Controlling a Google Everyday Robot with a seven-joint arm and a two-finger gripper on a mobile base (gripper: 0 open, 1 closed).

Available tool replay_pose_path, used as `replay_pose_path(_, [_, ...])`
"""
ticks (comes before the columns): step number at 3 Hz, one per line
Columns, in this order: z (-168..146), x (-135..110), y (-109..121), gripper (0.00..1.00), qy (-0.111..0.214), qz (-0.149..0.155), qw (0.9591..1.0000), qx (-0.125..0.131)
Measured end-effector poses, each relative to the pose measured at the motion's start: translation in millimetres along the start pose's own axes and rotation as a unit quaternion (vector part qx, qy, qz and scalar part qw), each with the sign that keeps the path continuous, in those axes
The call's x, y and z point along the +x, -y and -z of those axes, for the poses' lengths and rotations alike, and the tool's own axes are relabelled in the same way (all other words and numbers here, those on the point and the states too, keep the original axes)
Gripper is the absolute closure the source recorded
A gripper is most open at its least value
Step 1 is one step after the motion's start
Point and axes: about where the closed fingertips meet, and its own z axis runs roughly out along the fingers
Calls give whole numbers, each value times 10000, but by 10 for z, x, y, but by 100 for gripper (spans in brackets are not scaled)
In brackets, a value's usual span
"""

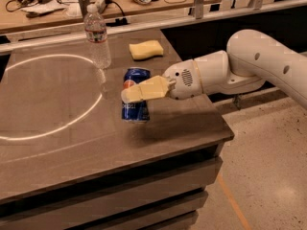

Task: Knock pepsi can over

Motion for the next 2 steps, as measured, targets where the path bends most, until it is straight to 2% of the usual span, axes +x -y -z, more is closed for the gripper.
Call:
replay_pose_path(1, [124, 54, 59, 100, 1, -472, 9985, 277])
replay_pose_path(2, [239, 25, 89, 82, -39, -637, 9956, 686])
